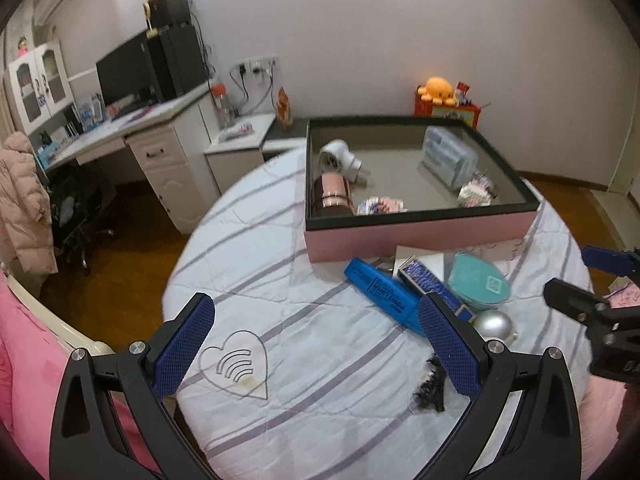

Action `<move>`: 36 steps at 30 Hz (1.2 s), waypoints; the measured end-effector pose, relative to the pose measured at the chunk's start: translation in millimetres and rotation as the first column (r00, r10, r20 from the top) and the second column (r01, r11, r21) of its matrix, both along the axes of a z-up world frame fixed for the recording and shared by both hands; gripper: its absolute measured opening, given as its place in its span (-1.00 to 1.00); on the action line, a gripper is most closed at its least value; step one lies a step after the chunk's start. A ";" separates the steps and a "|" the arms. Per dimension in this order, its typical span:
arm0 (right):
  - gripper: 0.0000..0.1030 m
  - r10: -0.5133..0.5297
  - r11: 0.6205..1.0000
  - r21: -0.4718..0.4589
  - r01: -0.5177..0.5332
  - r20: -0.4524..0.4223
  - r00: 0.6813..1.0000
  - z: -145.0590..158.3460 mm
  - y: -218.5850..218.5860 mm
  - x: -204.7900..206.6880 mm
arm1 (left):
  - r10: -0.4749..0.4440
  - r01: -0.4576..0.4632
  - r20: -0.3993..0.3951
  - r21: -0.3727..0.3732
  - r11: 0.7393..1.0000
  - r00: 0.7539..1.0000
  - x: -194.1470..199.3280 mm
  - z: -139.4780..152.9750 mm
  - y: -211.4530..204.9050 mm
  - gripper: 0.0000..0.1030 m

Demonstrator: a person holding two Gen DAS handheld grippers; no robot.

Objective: Organize rigid objects
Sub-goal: 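Grasp the blue patterned box with the left tool while the right tool grasps the teal case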

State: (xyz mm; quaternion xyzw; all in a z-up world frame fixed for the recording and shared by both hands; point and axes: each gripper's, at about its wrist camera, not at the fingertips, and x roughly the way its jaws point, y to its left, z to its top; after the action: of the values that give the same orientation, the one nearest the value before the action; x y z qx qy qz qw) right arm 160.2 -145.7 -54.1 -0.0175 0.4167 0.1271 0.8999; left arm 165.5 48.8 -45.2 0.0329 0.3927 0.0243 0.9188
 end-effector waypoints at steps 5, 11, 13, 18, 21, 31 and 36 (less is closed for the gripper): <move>0.63 0.044 0.997 -0.053 -0.049 -0.086 0.995 -30.9 14.5 35.2 | -0.003 0.001 -0.064 -0.033 0.999 0.998 20.3 -17.7 4.6 1.00; 0.63 0.123 0.990 -0.055 -0.133 -0.162 0.979 -55.5 28.3 59.5 | -0.029 0.024 -0.085 -0.055 0.998 0.996 34.1 -23.0 0.8 1.00; 0.63 0.157 0.986 -0.032 -0.165 -0.174 0.972 -59.3 31.3 63.2 | -0.041 0.035 -0.094 -0.064 0.997 0.995 37.5 -23.9 -3.6 1.00; 0.63 0.185 0.983 0.021 -0.184 -0.186 0.965 -64.8 25.1 67.7 | -0.107 0.092 -0.137 -0.107 0.990 0.985 48.6 -29.3 -23.0 1.00; 0.49 0.123 0.992 -0.020 -0.129 -0.175 0.977 -66.0 12.3 66.1 | -0.138 0.120 -0.171 -0.111 0.986 0.975 54.7 -35.9 -36.8 1.00; 0.21 0.043 0.996 -0.072 -0.057 -0.182 0.982 -80.0 -17.0 60.9 | -0.211 0.190 -0.226 -0.111 0.976 0.951 72.8 -61.3 -71.1 -0.22; 0.10 0.078 0.996 -0.040 -0.086 -0.164 0.983 -77.8 -12.7 68.3 | -0.268 0.225 -0.238 -0.192 0.955 0.934 70.4 -62.5 -70.5 -0.57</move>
State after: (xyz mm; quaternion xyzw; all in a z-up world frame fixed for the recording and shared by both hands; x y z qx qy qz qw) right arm 228.6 -158.5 -131.9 -0.0455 0.4903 0.1551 0.8564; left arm 235.9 -21.7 -107.7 0.0104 0.5037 -0.1278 0.8543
